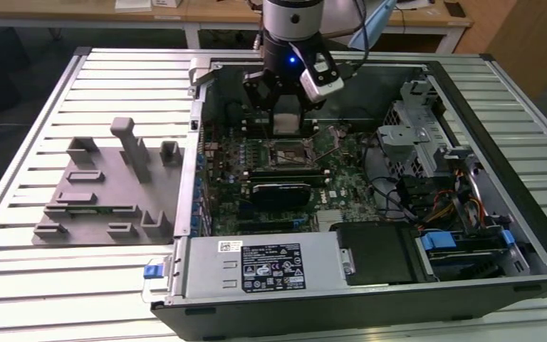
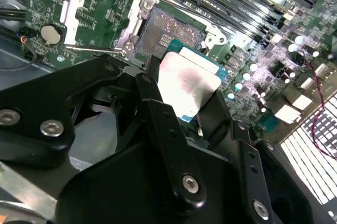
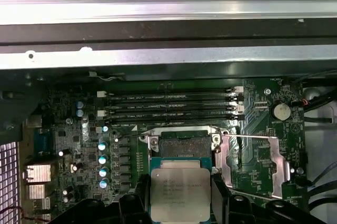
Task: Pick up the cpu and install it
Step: 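Pick up the cpu and move it towards the insertion slot, then place the cpu into insertion slot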
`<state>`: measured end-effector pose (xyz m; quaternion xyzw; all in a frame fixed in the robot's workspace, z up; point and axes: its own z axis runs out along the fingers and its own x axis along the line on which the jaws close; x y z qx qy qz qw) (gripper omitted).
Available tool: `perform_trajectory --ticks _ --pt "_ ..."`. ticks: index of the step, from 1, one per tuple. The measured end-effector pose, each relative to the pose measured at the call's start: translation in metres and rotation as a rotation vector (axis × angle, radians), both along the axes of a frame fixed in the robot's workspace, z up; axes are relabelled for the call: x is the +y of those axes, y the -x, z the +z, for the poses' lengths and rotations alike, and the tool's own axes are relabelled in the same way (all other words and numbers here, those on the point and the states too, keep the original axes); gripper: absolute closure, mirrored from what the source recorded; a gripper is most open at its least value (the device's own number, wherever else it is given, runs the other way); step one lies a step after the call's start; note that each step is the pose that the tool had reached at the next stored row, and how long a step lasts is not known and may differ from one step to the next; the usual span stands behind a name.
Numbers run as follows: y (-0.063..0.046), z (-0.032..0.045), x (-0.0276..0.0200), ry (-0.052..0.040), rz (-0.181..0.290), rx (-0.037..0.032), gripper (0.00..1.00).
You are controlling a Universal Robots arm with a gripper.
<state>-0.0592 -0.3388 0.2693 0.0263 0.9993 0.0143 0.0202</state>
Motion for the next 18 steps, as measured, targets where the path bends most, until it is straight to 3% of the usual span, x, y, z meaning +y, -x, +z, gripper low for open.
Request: perform_trajectory --ticks 9,18 --pt "-0.008 -0.0121 0.0049 0.0156 0.000 0.0000 0.45" --pt "-0.009 -0.0145 0.0050 0.0165 0.000 0.0000 0.45"
